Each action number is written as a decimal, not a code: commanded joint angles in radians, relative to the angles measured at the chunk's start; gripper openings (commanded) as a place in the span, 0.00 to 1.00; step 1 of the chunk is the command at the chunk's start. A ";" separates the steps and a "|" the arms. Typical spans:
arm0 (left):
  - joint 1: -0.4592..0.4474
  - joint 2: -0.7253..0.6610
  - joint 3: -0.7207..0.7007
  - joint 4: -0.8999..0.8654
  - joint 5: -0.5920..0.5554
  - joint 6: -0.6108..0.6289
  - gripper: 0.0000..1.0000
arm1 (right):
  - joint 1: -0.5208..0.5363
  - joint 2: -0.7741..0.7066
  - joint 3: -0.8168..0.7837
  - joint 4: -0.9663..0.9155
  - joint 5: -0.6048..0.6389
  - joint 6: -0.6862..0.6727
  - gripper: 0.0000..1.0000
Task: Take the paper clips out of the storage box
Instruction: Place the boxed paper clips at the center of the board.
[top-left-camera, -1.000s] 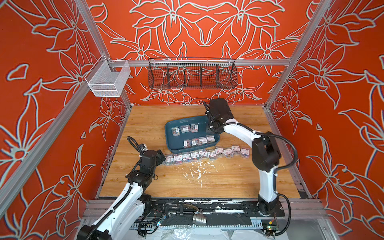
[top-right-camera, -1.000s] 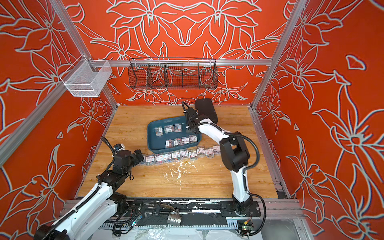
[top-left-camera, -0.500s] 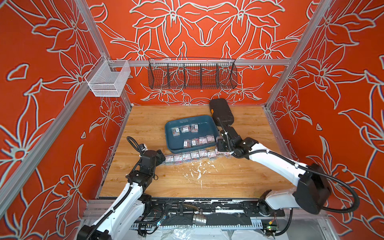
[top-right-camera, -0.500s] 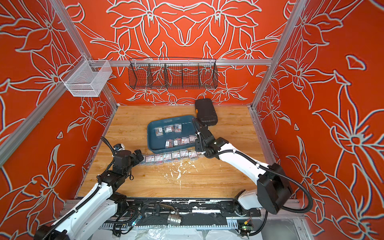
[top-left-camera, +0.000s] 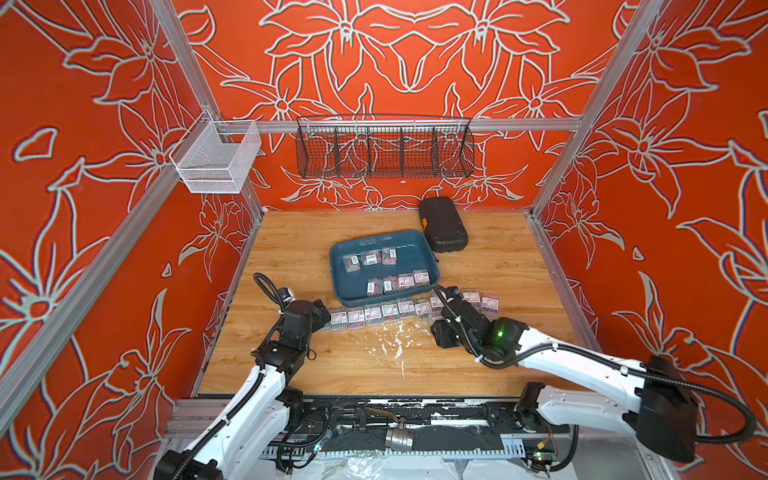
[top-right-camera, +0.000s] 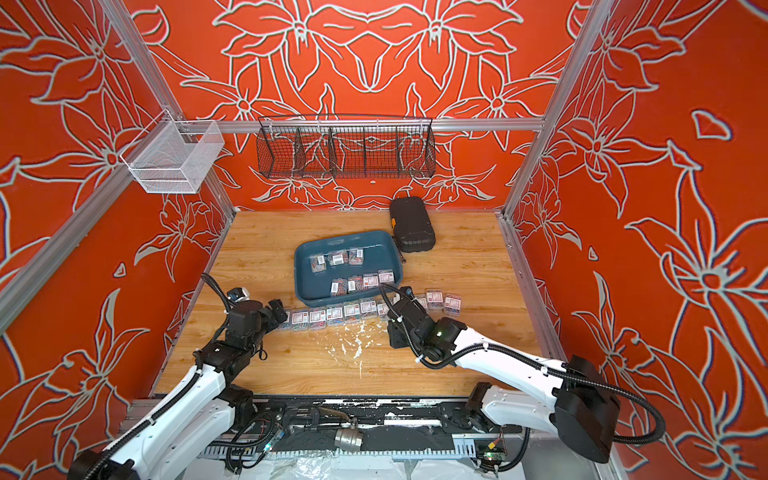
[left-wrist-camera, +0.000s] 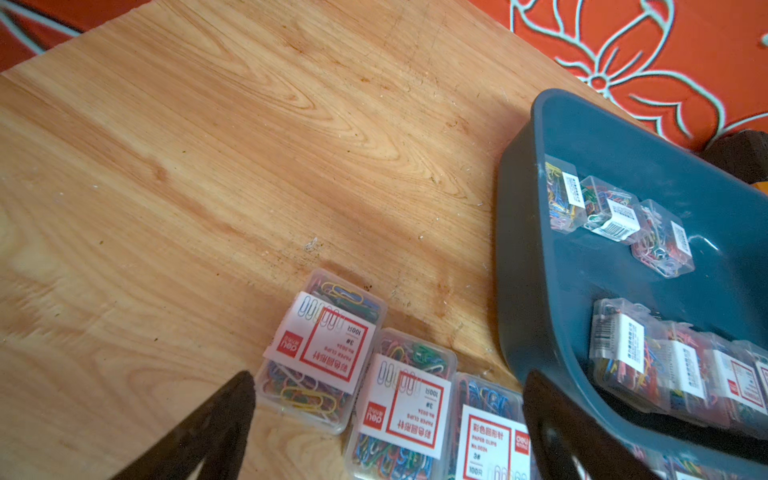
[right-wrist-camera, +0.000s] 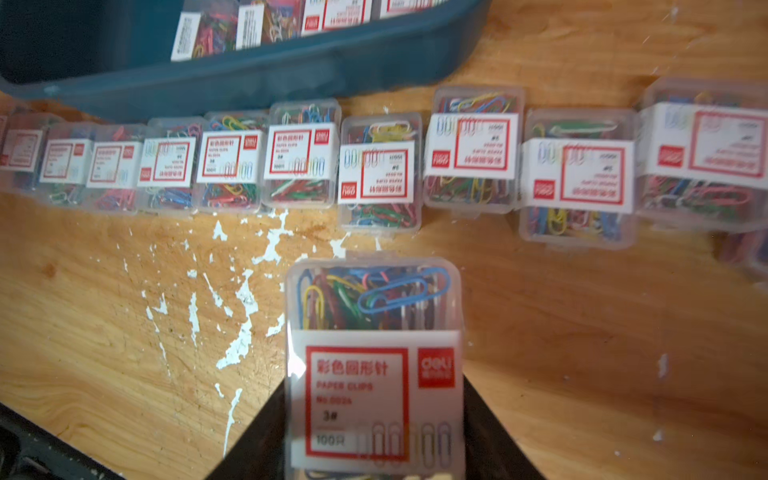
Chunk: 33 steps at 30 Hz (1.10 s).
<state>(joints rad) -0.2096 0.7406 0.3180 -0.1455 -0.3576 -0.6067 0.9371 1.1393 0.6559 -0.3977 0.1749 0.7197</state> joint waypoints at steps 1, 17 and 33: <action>-0.003 0.000 0.017 -0.011 -0.013 -0.016 0.97 | 0.058 0.043 -0.013 0.084 0.011 0.064 0.38; -0.002 -0.001 0.015 -0.011 -0.008 -0.013 0.97 | 0.230 0.425 0.171 0.045 0.163 0.213 0.37; -0.002 0.000 0.016 -0.007 -0.009 -0.012 0.97 | 0.197 0.577 0.295 0.028 0.170 0.218 0.40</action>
<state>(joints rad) -0.2096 0.7406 0.3180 -0.1459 -0.3576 -0.6067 1.1461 1.6970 0.9257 -0.3668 0.3325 0.9180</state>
